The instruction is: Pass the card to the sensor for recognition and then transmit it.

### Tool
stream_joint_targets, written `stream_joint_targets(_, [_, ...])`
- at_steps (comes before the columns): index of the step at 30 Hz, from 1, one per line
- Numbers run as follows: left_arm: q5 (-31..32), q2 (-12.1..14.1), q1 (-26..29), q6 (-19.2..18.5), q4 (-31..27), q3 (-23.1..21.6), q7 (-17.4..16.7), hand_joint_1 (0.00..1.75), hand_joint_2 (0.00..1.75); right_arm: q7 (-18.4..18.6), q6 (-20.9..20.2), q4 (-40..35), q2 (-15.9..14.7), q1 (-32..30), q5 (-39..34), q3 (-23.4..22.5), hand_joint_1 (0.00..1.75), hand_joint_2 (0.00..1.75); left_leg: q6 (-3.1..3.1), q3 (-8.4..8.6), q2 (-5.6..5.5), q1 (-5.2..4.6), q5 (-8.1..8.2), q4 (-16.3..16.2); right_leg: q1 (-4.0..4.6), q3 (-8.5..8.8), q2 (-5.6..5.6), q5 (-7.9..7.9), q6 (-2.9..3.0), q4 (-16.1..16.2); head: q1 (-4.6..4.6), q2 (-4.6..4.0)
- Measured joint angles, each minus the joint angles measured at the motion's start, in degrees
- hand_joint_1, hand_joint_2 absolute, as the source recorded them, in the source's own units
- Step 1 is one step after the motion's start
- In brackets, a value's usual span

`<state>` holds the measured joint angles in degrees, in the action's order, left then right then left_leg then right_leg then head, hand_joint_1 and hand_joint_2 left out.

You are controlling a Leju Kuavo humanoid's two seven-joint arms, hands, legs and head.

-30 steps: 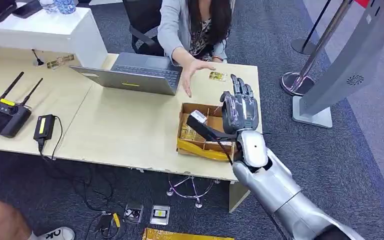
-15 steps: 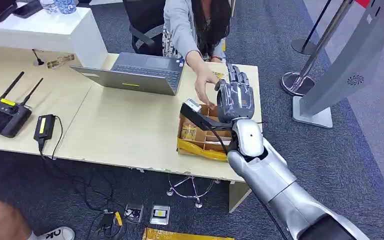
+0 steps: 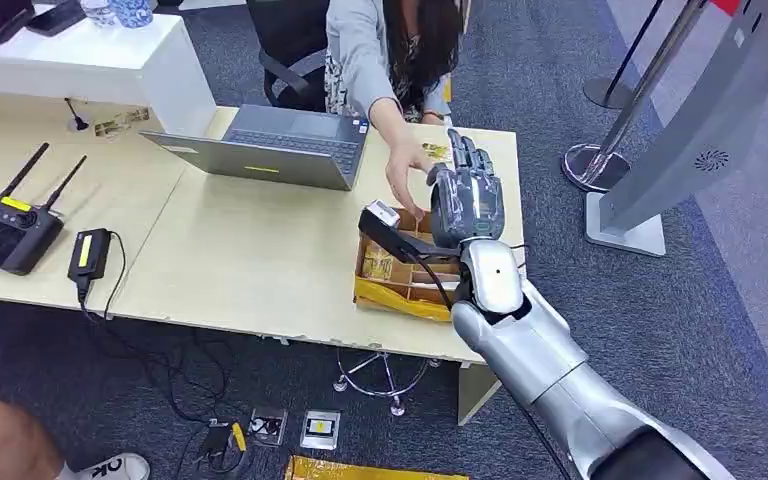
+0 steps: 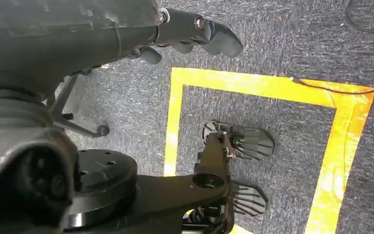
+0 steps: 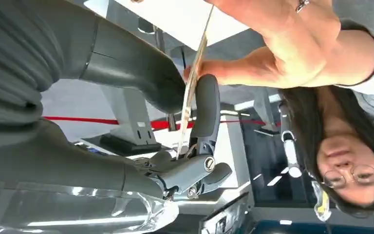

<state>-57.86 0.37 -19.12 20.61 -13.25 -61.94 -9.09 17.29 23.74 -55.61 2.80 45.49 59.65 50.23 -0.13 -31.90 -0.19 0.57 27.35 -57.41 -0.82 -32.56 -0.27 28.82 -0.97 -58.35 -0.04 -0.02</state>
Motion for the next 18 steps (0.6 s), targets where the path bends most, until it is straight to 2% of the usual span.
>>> stream_joint_targets(4, [0.02, 0.0, -0.07, 0.02, -0.02, -0.33, -0.07, 0.0, 0.0, -2.17, 0.76, 0.66, 0.39, 0.01, -1.21, 0.02, 0.0, 0.0, 0.0, 0.0, 0.0, 0.0, 0.0, 0.0, 0.0, 0.0, 0.02, 0.0, 0.0, 0.0, 0.0, 0.0])
stream_joint_targets(8, [0.0, 0.0, -0.14, 0.09, 0.0, -0.83, -0.37, 0.0, 0.0, -4.46, -2.18, 1.46, 1.16, 0.26, -4.13, 0.04, 0.0, 0.0, 0.0, 0.0, 0.0, 0.01, 0.0, 0.0, 0.01, 0.0, -0.01, 0.0, 0.0, 0.0, 0.02, 0.0])
stream_joint_targets(18, [-1.03, 0.04, -0.11, 0.33, 0.0, -1.03, -0.31, 0.0, 0.0, -2.3, -4.39, 2.38, 2.05, 2.0, -1.81, 0.79, 0.0, 0.0, 0.0, -0.01, 0.0, 0.01, 0.0, 0.0, 0.0, 0.0, 0.0, 0.0, 0.0, 0.0, 0.02, 0.0])
